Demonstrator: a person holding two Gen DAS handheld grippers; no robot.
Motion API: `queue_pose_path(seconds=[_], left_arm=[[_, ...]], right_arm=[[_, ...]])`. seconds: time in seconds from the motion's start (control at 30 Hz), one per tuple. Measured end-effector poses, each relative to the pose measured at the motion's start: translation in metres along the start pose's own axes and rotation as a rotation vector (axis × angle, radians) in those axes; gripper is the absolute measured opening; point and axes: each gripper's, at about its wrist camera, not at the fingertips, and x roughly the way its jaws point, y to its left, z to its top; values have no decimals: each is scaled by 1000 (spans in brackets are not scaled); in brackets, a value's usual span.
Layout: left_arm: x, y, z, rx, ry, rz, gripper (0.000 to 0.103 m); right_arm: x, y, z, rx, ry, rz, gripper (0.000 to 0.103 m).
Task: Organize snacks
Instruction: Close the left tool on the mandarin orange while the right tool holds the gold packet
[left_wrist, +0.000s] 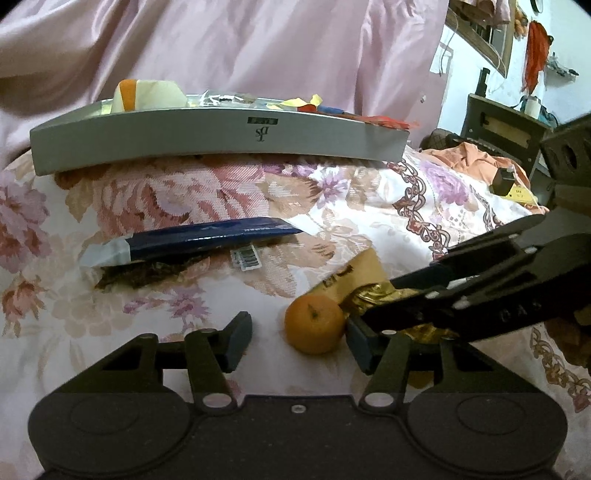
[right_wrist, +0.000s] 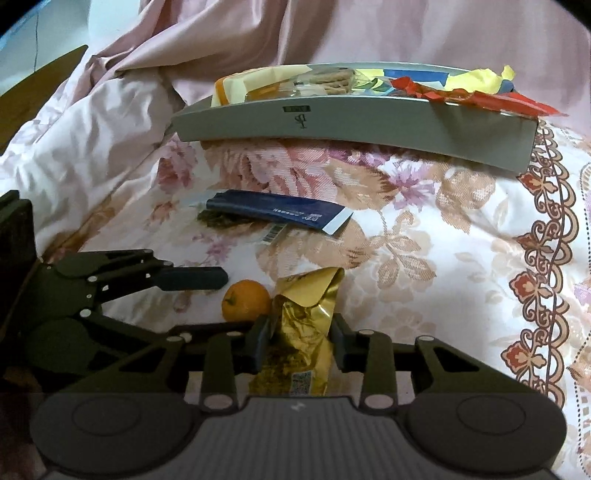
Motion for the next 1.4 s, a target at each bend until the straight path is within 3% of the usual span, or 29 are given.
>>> queue_pose_path(seconds=[0.4,0.57,0.73,0.87,1.03,1.17,1.4], left_arm=[[6,-4,3,25,0,23,64],[7,-8,3,55,-5,30,59],[7,-14,2,93,-7,21,43],[8,-17,2,105,-5,26,38],[2,-18,2,58,6,47,37],[-8,-23,-1,20,20,70,37],[-30,-27,-7,-59,16,133,37]], right_arm=[[-16,6,-22,-4,-3,-64,42],[-21,13,-35,2,-4,-92,47],[-22,18,-40,10,-4,-113,51],[-16,27,-41,-19,11,-143,60],[-14,39,-41,-65,20,-197,59],[-16,47,-44,-91,23,-230,53],[-27,58,-59,-116,-18,-268,50]])
